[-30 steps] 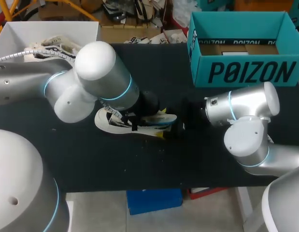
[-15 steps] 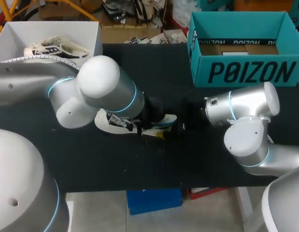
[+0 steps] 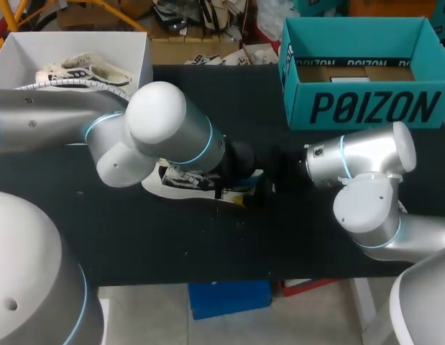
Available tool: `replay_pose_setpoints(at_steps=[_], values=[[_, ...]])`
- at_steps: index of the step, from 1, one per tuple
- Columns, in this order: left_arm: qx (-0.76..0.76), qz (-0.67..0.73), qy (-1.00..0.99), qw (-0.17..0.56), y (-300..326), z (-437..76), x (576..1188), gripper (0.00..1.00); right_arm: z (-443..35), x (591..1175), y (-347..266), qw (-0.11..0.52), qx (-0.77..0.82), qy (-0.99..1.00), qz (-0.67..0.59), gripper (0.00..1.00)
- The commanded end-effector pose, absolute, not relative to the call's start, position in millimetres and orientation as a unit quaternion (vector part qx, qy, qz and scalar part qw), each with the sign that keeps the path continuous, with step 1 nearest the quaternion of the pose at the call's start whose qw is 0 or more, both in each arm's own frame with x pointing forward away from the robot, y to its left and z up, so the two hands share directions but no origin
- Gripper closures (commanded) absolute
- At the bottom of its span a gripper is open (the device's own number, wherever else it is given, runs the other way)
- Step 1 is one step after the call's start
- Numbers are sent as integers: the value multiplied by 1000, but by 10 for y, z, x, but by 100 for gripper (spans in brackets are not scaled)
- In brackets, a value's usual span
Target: Take the shoe out of the shoebox, open the shoe tongue, remove and reinsert the insole, then place the shoe into the shoebox
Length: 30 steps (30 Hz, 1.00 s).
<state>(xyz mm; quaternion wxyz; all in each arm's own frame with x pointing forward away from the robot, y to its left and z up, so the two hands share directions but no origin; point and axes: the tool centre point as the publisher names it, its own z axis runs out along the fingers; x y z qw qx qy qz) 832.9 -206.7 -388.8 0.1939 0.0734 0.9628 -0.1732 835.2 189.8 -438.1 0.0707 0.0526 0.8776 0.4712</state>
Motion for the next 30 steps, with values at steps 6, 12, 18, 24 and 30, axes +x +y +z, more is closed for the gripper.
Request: replay_pose_setpoints(at_steps=[6, 12, 18, 24, 30], values=[[73, -190, 963, 178, -1929, -3821, 8302, 100, -4419, 8340, 1898, 71, 53, 878, 470, 100], [70, -242, 958, 135, -1780, -3570, 8177, 100, -4419, 8340, 1898, 71, 53, 878, 470, 100], [61, -295, 948, 103, -1652, -3192, 7992, 100, -4419, 8340, 1898, 71, 53, 878, 470, 100], [40, -344, 934, 88, -1584, -2746, 7861, 100, -4419, 8340, 1898, 71, 53, 878, 470, 100], [12, -398, 915, 65, -1560, -2271, 7727, 100, -4419, 8340, 1898, 71, 53, 878, 470, 100]])
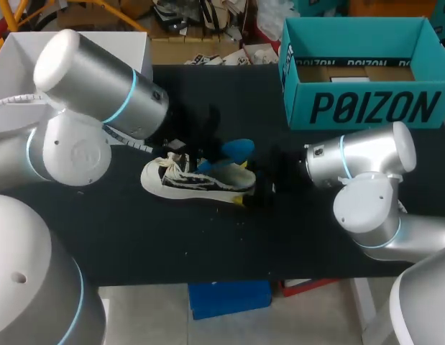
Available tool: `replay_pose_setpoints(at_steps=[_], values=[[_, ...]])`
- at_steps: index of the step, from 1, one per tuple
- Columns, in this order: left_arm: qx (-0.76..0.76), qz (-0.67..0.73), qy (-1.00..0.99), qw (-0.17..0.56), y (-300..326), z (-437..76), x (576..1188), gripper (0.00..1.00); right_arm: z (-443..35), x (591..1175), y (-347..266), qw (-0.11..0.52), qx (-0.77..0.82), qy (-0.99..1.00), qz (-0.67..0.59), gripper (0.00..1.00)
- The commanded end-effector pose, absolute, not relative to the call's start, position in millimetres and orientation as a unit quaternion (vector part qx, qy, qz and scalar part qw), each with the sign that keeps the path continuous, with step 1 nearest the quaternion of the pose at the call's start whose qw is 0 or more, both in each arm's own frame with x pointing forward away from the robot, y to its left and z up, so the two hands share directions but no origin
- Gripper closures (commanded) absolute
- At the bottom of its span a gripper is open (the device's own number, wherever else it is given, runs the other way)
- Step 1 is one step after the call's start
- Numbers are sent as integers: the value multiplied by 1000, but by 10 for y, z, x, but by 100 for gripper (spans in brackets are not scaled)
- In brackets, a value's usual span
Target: Take the shoe out of the shoebox, open the shoe tongue, remove and reinsert the insole, then place the shoe into the shoebox
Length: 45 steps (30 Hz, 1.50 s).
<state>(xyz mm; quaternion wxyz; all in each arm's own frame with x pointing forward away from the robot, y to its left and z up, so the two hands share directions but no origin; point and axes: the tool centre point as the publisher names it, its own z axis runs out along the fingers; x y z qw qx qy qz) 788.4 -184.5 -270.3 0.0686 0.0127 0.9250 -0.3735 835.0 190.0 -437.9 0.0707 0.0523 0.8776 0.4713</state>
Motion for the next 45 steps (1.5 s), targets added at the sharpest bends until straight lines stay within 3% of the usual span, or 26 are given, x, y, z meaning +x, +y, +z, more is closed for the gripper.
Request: replay_pose_setpoints(at_steps=[1, 7, 16, 36, 45], values=[[10, -408, 911, 61, -1572, -2178, 7696, 100, -4419, 8340, 1898, 71, 53, 878, 470, 100], [19, -461, 886, 48, -1662, -1643, 7436, 100, -4419, 8340, 1898, 71, 53, 878, 470, 100], [3, -544, 838, -42, -1521, -1096, 7191, 100, -4419, 8340, 1898, 71, 53, 878, 470, 100], [3, -544, 838, -42, -1521, -1096, 7191, 100, -4419, 8340, 1898, 71, 53, 878, 470, 100], [-15, -622, 774, -112, -1483, -527, 7076, 100, -4419, 8340, 1898, 71, 53, 878, 470, 100]])
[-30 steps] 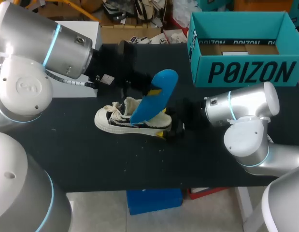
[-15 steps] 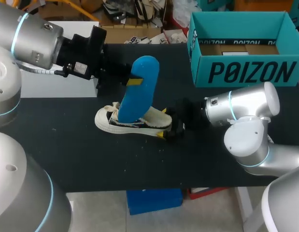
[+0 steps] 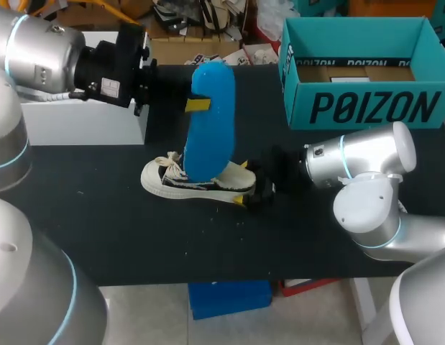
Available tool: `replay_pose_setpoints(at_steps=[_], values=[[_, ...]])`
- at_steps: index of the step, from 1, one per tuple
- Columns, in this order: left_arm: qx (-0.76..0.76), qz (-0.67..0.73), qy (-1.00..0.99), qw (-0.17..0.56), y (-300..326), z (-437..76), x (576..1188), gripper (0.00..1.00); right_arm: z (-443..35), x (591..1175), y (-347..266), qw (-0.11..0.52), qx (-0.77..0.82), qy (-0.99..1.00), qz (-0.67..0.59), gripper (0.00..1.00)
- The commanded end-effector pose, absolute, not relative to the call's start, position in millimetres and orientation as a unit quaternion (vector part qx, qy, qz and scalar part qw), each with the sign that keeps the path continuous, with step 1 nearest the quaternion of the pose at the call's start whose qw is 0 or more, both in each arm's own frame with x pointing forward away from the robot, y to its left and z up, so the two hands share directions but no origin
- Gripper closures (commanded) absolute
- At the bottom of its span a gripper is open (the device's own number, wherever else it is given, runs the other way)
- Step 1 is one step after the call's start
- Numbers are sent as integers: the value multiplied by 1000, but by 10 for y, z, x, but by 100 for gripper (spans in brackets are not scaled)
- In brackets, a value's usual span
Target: Take the shoe out of the shoebox, open the shoe tongue, remove and reinsert the insole, then place the shoe into the shoebox
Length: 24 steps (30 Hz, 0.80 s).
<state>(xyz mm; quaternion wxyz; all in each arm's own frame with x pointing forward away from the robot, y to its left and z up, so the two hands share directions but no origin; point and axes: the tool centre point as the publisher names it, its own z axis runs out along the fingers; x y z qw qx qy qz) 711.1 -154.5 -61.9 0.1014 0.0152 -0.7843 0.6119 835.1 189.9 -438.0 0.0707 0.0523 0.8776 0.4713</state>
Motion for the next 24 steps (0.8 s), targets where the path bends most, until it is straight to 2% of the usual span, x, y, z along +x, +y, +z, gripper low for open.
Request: replay_pose_setpoints(at_steps=[1, 11, 24], values=[[15, 627, -769, 123, -1487, -475, 7053, 100, -4419, 8340, 1898, 71, 53, 878, 470, 100], [18, 663, -729, 169, -1508, -18, 6800, 100, -4419, 8340, 1898, 71, 53, 878, 470, 100], [22, 686, -708, 167, -1464, 241, 6624, 100, -4419, 8340, 1898, 71, 53, 878, 470, 100]])
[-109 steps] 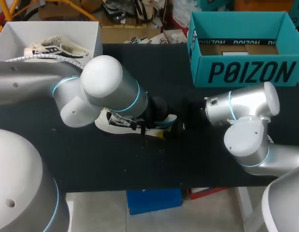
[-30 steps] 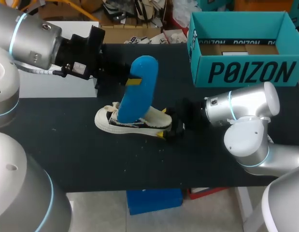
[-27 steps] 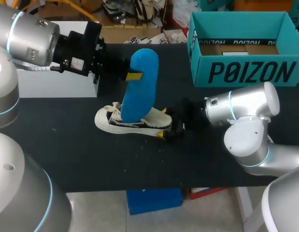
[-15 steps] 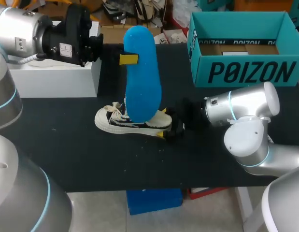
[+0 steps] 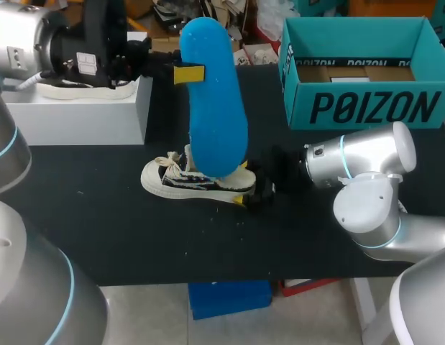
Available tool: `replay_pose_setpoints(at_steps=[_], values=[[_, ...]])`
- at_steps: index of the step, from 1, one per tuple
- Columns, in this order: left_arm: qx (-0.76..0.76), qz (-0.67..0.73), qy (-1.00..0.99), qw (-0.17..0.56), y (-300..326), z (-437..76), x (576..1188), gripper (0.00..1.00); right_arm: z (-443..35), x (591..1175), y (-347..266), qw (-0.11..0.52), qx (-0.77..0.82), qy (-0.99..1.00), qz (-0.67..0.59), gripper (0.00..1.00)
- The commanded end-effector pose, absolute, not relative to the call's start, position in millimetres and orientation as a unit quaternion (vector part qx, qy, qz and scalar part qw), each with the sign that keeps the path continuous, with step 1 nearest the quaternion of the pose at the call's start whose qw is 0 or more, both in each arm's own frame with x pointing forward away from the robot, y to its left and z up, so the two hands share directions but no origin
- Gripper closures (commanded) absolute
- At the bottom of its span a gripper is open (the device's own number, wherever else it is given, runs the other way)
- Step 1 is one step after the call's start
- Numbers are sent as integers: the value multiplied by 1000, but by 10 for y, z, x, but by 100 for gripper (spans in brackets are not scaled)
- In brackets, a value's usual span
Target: Take the shoe out of the shoebox, open the shoe tongue, remove and reinsert the insole, then place the shoe into the shoebox
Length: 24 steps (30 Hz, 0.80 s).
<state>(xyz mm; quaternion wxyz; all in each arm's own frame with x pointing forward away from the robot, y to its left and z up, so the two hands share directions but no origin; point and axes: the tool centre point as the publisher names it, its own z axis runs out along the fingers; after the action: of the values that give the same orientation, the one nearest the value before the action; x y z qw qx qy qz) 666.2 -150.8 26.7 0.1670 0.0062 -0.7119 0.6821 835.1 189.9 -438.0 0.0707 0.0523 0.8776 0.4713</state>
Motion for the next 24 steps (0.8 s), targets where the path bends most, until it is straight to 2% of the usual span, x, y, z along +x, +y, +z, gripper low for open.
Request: replay_pose_setpoints(at_steps=[1, 10, 11, 12, 13, 24], values=[[22, 686, -708, 167, -1464, 241, 6624, 100, -4419, 8340, 1898, 71, 53, 878, 470, 100], [22, 686, -708, 167, -1464, 241, 6624, 100, -4419, 8340, 1898, 71, 53, 878, 470, 100], [22, 686, -708, 167, -1464, 241, 6624, 100, -4402, 8343, 1847, 75, 57, 882, 461, 95], [22, 686, -708, 167, -1464, 241, 6624, 100, -4386, 8345, 1799, 77, 60, 890, 445, 60], [22, 686, -708, 167, -1464, 241, 6624, 100, -4371, 8346, 1749, 80, 59, 901, 421, 0], [22, 686, -708, 167, -1464, 241, 6624, 100, -4081, 8309, 1435, 92, 60, 950, 292, 0]])
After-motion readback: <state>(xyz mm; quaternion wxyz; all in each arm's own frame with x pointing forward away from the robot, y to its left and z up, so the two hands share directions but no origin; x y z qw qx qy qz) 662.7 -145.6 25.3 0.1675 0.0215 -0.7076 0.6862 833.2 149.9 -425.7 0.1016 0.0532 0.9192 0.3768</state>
